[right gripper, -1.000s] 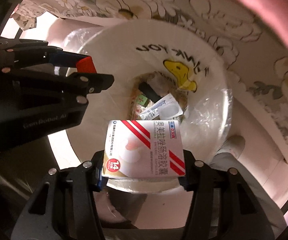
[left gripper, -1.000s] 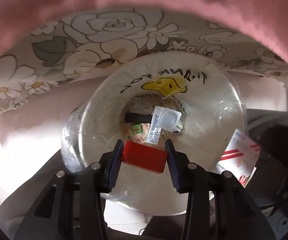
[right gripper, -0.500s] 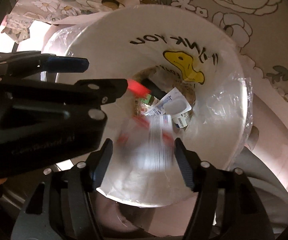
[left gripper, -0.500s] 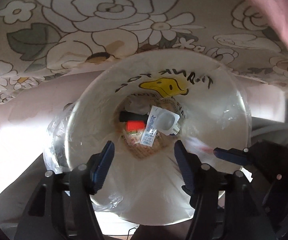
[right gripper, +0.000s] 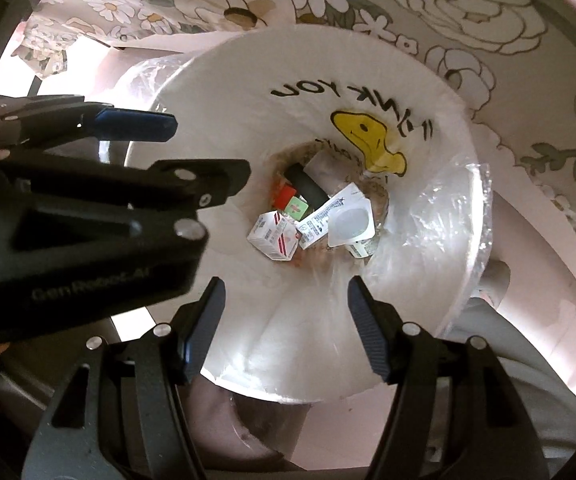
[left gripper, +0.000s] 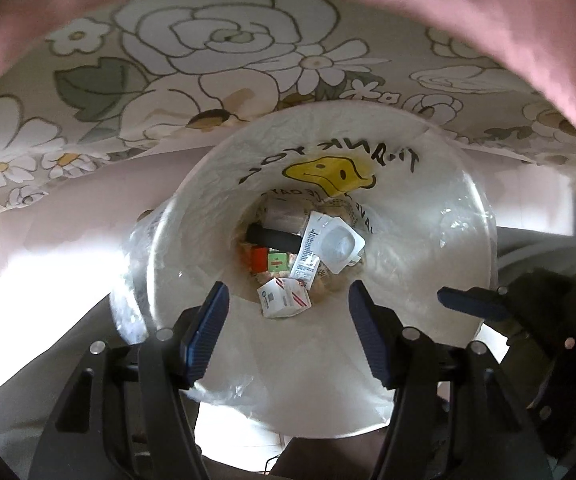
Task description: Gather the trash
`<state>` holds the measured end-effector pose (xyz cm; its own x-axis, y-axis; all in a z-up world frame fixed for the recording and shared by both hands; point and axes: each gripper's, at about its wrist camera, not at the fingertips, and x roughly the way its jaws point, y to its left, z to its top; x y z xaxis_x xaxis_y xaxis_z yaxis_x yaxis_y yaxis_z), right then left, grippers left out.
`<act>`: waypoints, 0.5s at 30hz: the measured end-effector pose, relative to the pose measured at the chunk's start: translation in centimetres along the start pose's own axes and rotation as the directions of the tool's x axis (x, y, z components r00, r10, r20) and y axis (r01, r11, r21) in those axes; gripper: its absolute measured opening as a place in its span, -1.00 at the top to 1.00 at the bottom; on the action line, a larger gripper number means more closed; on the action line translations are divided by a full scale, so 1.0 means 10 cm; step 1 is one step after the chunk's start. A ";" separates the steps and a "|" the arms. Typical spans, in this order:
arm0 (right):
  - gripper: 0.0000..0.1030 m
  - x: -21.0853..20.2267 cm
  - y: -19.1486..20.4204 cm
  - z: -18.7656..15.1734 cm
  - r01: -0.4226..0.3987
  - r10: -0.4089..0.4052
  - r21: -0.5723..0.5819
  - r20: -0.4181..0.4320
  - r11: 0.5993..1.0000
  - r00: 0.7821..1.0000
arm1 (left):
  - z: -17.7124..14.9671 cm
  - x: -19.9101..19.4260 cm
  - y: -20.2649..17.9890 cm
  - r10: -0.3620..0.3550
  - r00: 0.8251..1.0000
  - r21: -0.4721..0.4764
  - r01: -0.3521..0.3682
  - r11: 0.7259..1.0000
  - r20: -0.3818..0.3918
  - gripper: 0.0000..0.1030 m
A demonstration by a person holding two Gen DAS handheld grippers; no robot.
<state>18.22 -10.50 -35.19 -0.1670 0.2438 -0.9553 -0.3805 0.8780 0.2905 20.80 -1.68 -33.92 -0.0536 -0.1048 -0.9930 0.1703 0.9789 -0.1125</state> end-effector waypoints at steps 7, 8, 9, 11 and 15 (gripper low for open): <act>-0.25 -0.29 0.09 -0.10 0.065 -0.062 -0.050 0.062 0.997 0.996 | -0.21 -0.24 0.03 0.021 0.999 0.021 -0.021 1.000 0.043 -0.26; -0.25 -0.39 0.11 -0.10 0.082 -0.077 -0.058 0.084 0.995 0.993 | -0.23 -0.31 0.03 0.031 0.998 0.018 -0.032 0.999 0.062 -0.26; -0.25 -0.45 0.11 -0.10 0.093 -0.087 -0.064 0.101 0.994 0.991 | -0.24 -0.40 0.04 0.042 0.995 0.017 -0.044 0.999 0.089 -0.25; -0.25 -0.68 0.16 -0.10 0.137 -0.123 -0.079 0.158 0.988 0.980 | -0.26 -0.58 0.02 0.051 0.990 0.022 -0.054 0.998 0.132 -0.25; -0.25 -1.16 0.25 -0.11 0.199 -0.168 -0.096 0.265 0.975 0.949 | -0.28 -1.06 -0.02 0.060 0.967 0.040 -0.072 0.997 0.246 -0.26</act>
<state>18.21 -11.56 -23.32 0.1467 0.1931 -0.9702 -0.4914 0.8654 0.0979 18.62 -0.31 -23.28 0.2004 -0.0856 -0.9760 0.2126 0.9762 -0.0420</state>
